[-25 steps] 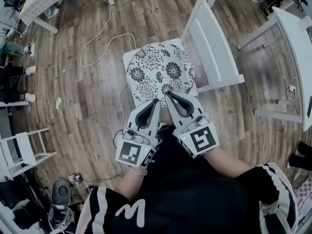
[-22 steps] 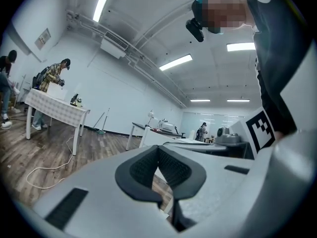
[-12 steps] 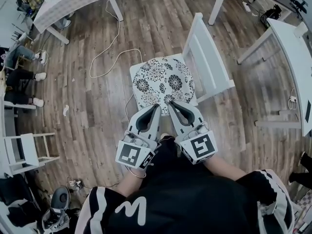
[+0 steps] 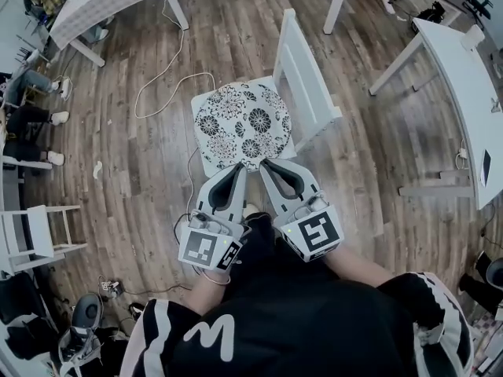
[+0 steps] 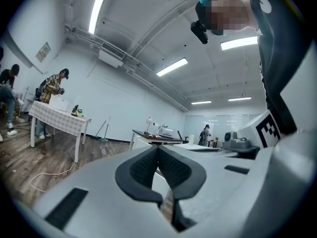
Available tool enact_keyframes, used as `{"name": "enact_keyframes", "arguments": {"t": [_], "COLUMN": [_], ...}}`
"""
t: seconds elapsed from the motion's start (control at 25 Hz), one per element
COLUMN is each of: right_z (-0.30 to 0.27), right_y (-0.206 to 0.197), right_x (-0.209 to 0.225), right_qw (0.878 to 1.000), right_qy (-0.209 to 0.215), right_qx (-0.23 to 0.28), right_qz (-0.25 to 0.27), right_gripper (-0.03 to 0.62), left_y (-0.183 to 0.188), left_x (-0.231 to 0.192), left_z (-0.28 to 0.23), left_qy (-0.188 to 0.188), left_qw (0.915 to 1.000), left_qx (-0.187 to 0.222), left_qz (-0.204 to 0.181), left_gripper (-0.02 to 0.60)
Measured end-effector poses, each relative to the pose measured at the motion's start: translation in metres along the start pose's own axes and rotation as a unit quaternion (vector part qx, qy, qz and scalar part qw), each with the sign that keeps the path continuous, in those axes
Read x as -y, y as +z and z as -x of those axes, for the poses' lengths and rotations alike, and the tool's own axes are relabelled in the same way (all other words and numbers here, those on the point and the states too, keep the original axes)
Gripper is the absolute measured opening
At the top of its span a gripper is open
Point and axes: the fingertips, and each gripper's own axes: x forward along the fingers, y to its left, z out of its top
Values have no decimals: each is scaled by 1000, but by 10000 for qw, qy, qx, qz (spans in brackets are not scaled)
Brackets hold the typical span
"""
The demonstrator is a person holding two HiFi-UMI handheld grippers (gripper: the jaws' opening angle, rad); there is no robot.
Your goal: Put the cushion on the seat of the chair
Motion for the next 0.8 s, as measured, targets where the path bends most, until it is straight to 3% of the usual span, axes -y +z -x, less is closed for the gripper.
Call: {"name": "enact_keyframes", "arguments": {"t": [0.44, 0.8], "right_z": [91, 131], "right_y": [-1, -4], "right_x": [-16, -35], "right_qw": [9997, 9993], "right_qy": [194, 321], "right_qx": [97, 102], "right_qz": [145, 185], "right_gripper": [25, 25], "left_y": [-9, -13], "left_x": [89, 129], "left_z": [39, 70], "left_qy": [180, 294], "left_qw": [9996, 9992], "left_qx": [192, 226], "left_qz": [-97, -168], "left_gripper": [3, 3]}}
